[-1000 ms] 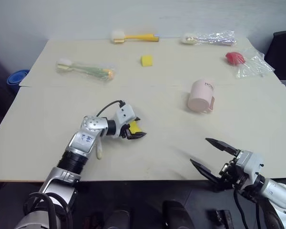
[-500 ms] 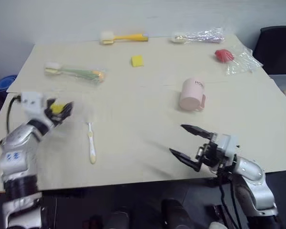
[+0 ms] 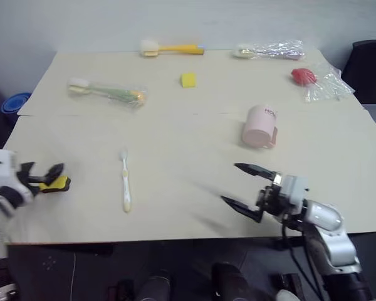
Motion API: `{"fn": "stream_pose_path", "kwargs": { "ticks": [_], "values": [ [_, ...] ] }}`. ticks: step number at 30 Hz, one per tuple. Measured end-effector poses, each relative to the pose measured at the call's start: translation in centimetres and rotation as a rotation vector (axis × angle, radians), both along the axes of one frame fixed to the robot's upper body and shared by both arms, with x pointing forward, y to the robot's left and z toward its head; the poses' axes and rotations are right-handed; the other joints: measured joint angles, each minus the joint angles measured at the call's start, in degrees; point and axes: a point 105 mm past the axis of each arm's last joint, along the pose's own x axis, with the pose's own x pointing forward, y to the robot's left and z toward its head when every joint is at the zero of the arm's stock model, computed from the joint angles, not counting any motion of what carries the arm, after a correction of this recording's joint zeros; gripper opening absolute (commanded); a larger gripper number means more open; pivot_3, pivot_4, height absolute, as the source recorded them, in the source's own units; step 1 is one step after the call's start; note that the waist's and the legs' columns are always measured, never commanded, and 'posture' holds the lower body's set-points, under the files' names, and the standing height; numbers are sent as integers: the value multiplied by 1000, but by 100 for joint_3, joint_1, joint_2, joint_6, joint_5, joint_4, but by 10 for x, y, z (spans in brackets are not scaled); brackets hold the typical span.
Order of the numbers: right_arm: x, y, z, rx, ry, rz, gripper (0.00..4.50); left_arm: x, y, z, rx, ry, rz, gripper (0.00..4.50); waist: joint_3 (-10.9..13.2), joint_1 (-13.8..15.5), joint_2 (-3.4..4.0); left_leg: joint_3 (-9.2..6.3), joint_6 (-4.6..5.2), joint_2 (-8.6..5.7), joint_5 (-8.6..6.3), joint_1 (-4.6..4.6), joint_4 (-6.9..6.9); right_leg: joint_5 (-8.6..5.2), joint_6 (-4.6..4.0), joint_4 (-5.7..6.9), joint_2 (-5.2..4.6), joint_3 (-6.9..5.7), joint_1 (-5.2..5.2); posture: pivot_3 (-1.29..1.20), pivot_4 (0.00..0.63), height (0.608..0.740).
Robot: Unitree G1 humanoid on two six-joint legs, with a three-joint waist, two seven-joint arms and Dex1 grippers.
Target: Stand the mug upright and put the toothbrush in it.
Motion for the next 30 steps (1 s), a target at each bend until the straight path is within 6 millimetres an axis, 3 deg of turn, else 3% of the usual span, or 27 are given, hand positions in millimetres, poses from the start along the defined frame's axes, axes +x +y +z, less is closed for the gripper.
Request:
{"fn": "stream_pose_path", "kwargs": {
  "ticks": [4, 8, 9, 11, 12, 14, 16, 20, 24, 30],
  "values": [
    [-11, -28, -5, -43, 44, -84, 4500, -11, -8, 29, 111, -44, -180, 4463, 3, -8, 8, 5, 0, 0, -1, 4, -1, 0, 1, -20, -1, 2, 15, 0, 150, 740],
    [-20, -66, -14, -53, 139, -229, 4500, -16, -43, 29, 116, -57, -445, 4463, 3, 9, 8, 6, 1, 2, -1, 5, 2, 2, 3, -22, -5, 4, 21, 0, 150, 740],
    [-19, -81, -16, -50, 145, -296, 4500, -13, -59, 24, 155, -58, -525, 4463, 1, 32, 11, 4, 2, -1, -1, 10, 3, 4, 3, -26, -3, 3, 30, 0, 150, 740],
    [-18, -121, -23, -54, 151, -472, 4500, -5, -115, -2, 228, -61, -769, 4463, -6, 128, 37, 19, 14, -20, 2, 17, 4, 14, 19, -39, -6, 13, 42, 0, 150, 740],
    [-18, -128, -25, -57, 153, -499, 4500, -5, -133, -13, 210, -49, -845, 4463, -4, 126, 36, 26, 16, -17, 4, 14, 4, 17, 23, -39, -3, 19, 36, 0, 150, 740],
    [-15, -129, -23, -53, 147, -512, 4500, -4, -158, -21, 119, -56, -934, 4463, 4, 83, 22, 34, 11, 7, 3, 8, 7, 21, 19, -28, 4, 24, 19, 0, 150, 740],
    [-5, -129, -15, -34, 139, -524, 4500, -2, -167, -12, 97, -84, -971, 4463, 5, -27, 20, 41, 4, 21, 2, 11, 6, 24, 13, -23, 7, 25, 13, 0, 150, 740],
    [43, -140, 28, 31, 223, -665, 4500, -6, -181, -2, 74, -93, -1068, 4463, -3, -177, 72, 57, 10, 10, -1, 19, 2, 26, 10, -18, 5, 22, -3, 0, 150, 740],
    [90, -128, 61, 82, 414, -744, 4500, -8, -199, -3, 10, -85, -1142, 4463, 0, -159, 75, 39, 6, 21, -2, 8, 5, 27, 8, -24, 2, 10, -8, 0, 150, 740],
    [137, -116, 40, 105, 782, -850, 4500, -9, -213, 0, -12, -112, -1172, 4463, 1, -76, 73, 38, 19, -8, -5, -21, 15, 30, 12, -28, -3, 5, -22, 0, 150, 740]
  ]
}}
